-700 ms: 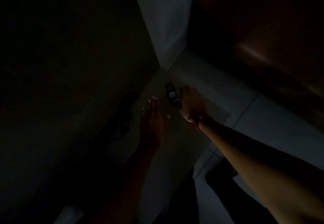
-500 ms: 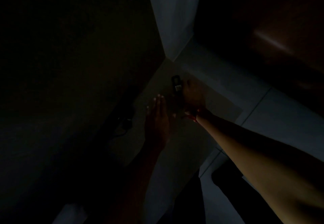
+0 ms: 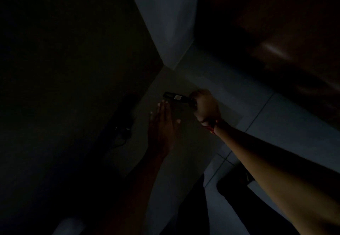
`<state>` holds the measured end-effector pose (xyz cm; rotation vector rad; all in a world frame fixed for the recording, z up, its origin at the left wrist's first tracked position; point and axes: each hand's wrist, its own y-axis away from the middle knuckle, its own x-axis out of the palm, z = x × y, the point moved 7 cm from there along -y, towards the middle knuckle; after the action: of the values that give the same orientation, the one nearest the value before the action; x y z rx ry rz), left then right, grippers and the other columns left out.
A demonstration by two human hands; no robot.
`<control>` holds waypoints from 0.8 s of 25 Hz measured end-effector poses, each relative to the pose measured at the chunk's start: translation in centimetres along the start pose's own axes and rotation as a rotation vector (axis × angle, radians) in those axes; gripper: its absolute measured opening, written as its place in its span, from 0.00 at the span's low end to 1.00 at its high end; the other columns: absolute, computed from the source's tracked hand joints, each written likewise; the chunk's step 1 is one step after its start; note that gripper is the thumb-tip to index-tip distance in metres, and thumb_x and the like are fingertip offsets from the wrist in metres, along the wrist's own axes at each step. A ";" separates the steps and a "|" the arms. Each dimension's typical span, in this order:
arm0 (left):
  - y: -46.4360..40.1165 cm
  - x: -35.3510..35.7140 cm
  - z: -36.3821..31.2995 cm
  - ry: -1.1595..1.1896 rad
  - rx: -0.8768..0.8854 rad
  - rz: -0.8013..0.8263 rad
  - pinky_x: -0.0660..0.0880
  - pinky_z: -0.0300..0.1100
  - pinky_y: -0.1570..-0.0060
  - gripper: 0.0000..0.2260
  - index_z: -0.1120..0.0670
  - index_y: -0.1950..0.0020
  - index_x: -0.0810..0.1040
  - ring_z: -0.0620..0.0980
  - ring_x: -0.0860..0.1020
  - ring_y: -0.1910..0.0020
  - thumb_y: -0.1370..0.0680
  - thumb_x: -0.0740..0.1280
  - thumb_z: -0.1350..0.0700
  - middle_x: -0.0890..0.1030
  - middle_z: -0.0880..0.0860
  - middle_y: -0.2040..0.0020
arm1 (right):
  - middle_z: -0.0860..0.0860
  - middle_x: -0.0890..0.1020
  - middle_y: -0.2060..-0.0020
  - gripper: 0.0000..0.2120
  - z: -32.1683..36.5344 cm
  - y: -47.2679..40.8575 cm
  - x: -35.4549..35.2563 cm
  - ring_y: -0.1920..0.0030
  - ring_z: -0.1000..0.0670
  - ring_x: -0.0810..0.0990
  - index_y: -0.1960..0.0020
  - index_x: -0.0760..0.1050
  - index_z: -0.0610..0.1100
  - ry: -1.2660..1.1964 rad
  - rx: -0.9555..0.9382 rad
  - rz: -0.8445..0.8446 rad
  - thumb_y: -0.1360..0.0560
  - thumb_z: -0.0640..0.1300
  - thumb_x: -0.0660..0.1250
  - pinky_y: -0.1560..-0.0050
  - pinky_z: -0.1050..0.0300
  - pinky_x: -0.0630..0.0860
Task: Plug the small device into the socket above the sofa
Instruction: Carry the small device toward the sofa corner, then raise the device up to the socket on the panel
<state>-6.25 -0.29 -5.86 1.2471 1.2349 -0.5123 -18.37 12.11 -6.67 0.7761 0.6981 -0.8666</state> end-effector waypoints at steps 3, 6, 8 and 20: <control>-0.7 -4.0 -2.4 0.006 0.065 -0.034 0.54 0.56 0.19 0.32 0.57 0.17 0.52 0.55 0.55 0.17 0.16 0.58 0.44 0.55 0.58 0.17 | 0.41 0.83 0.54 0.07 0.7 0.5 -6.4 0.51 0.40 0.79 0.50 0.81 0.41 -0.080 -0.036 -0.044 0.28 0.41 0.70 0.52 0.49 0.76; -2.0 -11.1 -8.0 0.007 0.176 -0.109 0.53 0.56 0.19 0.32 0.58 0.18 0.53 0.55 0.55 0.17 0.16 0.58 0.45 0.56 0.59 0.17 | 0.43 0.85 0.58 0.05 1.7 0.5 -15.4 0.57 0.43 0.82 0.55 0.82 0.42 -0.146 -0.061 -0.074 0.28 0.43 0.72 0.56 0.49 0.79; -2.6 -17.0 -12.3 -0.029 0.237 -0.164 0.55 0.56 0.20 0.31 0.59 0.18 0.54 0.56 0.57 0.18 0.16 0.58 0.45 0.58 0.59 0.17 | 0.41 0.86 0.58 0.05 1.7 0.8 -22.7 0.57 0.42 0.83 0.55 0.83 0.40 -0.198 -0.072 -0.111 0.29 0.40 0.73 0.55 0.49 0.80; 7.9 -54.0 -47.0 -0.024 0.747 -0.560 0.52 0.56 0.19 0.29 0.59 0.18 0.55 0.55 0.55 0.17 0.15 0.56 0.47 0.58 0.58 0.17 | 0.36 0.85 0.63 0.09 -1.1 14.8 -74.2 0.64 0.43 0.83 0.61 0.83 0.34 -0.212 0.368 -0.721 0.27 0.27 0.66 0.60 0.61 0.76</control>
<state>-36.72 27.81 53.07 1.4762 1.4265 -1.4933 -40.84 48.34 55.79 0.7440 0.6389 -1.7430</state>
